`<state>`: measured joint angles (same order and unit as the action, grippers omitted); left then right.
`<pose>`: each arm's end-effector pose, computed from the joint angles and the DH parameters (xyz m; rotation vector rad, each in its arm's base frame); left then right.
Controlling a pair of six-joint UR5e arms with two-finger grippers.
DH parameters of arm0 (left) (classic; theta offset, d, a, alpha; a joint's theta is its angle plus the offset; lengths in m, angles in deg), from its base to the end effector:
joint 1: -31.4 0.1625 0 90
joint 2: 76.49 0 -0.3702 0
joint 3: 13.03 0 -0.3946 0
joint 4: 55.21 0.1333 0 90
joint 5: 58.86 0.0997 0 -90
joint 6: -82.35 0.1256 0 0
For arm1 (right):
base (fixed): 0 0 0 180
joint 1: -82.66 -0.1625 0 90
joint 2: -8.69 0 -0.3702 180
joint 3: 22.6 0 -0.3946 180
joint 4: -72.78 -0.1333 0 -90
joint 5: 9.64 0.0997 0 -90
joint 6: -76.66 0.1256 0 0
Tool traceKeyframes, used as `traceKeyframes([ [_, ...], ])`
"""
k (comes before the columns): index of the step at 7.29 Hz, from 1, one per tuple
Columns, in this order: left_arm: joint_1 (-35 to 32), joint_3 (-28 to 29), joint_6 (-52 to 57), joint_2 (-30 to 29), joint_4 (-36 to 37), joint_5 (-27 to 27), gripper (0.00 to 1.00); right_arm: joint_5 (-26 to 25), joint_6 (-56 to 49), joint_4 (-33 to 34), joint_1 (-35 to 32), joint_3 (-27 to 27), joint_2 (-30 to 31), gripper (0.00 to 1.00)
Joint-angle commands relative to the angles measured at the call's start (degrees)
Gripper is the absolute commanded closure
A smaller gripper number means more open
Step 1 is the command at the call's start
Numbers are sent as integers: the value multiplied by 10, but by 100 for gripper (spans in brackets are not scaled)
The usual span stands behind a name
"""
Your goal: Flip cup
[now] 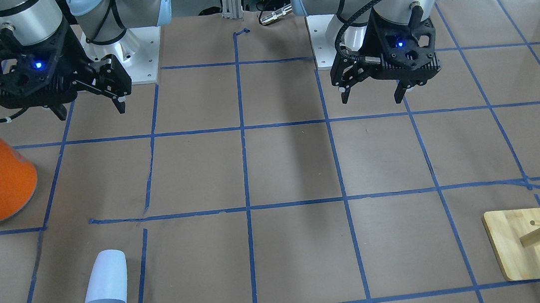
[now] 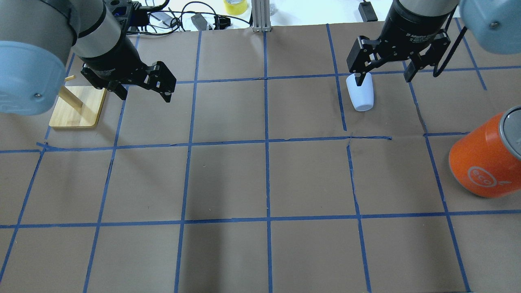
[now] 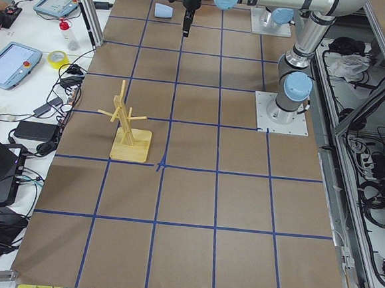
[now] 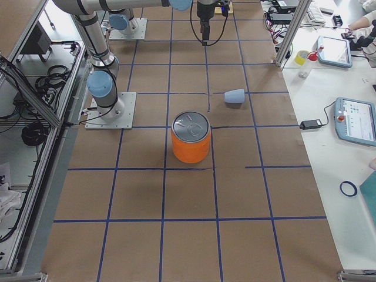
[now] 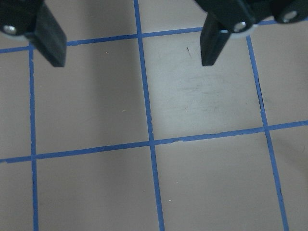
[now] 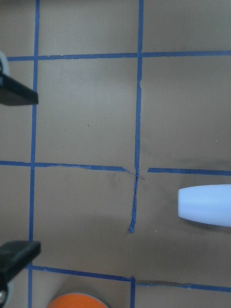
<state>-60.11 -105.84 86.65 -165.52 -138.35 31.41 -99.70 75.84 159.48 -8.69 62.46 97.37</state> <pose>-0.1458 -0.4948 0.4036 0.1584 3.1277 -0.1371 0.1450 -0.4995 0.4325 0.0595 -3.1400 0.0088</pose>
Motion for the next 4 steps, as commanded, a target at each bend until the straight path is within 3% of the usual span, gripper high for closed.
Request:
traceKeyframes([
  [1,0,1,0,-1,0,-1,0,0,2,-2,-1,0,1,0],
  [4,1,1,0,0,0,-1,0,0,2,0,-1,0,0,0],
])
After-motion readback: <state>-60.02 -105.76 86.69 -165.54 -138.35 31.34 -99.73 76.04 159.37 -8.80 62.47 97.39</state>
